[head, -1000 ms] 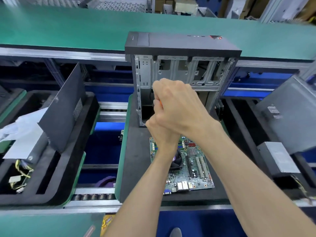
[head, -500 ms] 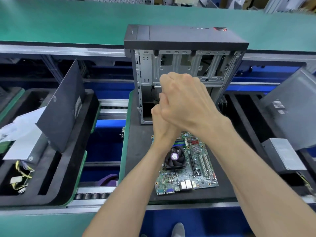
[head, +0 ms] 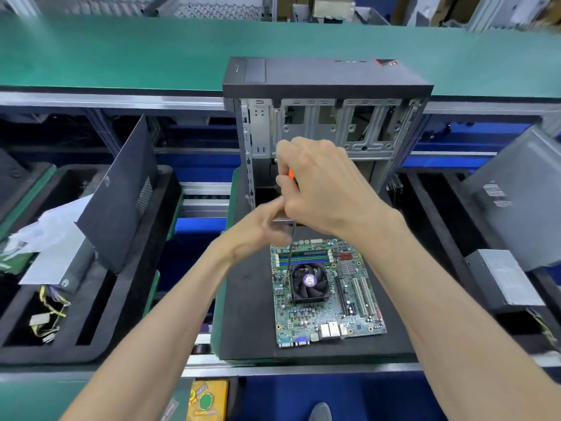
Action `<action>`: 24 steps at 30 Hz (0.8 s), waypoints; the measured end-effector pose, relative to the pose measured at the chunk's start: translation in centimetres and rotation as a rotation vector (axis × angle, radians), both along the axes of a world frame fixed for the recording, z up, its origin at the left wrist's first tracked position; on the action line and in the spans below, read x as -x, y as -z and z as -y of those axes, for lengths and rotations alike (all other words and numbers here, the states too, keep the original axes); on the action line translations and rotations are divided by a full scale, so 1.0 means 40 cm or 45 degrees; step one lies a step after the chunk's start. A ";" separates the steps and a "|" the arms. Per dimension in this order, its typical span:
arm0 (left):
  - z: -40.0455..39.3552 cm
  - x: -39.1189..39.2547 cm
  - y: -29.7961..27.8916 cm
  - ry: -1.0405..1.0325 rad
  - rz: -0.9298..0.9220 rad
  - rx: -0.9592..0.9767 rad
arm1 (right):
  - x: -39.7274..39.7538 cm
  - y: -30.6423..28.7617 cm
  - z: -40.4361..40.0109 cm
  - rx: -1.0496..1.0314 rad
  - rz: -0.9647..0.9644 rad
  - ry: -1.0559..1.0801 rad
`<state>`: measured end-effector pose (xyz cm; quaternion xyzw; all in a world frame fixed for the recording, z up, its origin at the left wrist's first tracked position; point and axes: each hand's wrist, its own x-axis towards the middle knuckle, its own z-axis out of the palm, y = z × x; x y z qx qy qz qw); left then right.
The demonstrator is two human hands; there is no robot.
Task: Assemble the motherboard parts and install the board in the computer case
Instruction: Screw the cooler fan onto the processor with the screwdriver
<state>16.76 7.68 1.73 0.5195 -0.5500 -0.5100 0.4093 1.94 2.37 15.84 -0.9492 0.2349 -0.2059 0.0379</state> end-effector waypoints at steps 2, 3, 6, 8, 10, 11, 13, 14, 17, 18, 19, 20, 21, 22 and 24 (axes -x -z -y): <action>-0.031 0.007 0.074 -0.120 0.287 -0.091 | 0.015 0.000 0.005 0.001 0.002 0.002; -0.054 0.018 0.130 -0.198 0.455 -0.156 | 0.024 0.000 0.008 -0.005 0.002 0.008; -0.089 0.073 0.268 -0.288 0.739 -0.260 | 0.041 -0.002 0.015 -0.028 0.016 0.024; -0.073 0.097 0.319 -0.294 0.886 -0.247 | 0.045 -0.004 0.016 -0.034 0.022 0.020; -0.054 0.103 0.349 -0.340 0.979 -0.228 | 0.045 -0.006 0.013 -0.037 0.025 0.014; -0.046 0.109 0.352 -0.358 1.001 -0.227 | 0.045 -0.007 0.011 -0.039 0.026 0.012; -0.035 0.111 0.359 -0.352 1.073 -0.216 | 0.046 -0.005 0.008 -0.050 0.033 0.006; -0.030 0.111 0.361 -0.328 1.109 -0.212 | 0.048 -0.004 0.008 -0.056 0.037 0.004; -0.026 0.115 0.362 -0.281 1.191 -0.192 | 0.056 -0.002 0.016 -0.070 0.042 0.021; -0.027 0.116 0.364 -0.270 1.237 -0.176 | 0.060 -0.001 0.018 -0.075 0.045 0.026; -0.030 0.118 0.362 -0.275 1.280 -0.171 | 0.062 -0.001 0.021 -0.079 0.049 0.029; -0.031 0.121 0.362 -0.297 1.314 -0.164 | 0.065 -0.001 0.022 -0.083 0.054 0.030; -0.033 0.125 0.358 -0.319 1.349 -0.168 | 0.066 -0.001 0.022 -0.087 0.058 0.030; -0.032 0.128 0.353 -0.330 1.381 -0.169 | 0.067 -0.003 0.022 -0.090 0.063 0.031; -0.031 0.134 0.344 -0.320 1.439 -0.147 | 0.068 -0.005 0.021 -0.092 0.067 0.035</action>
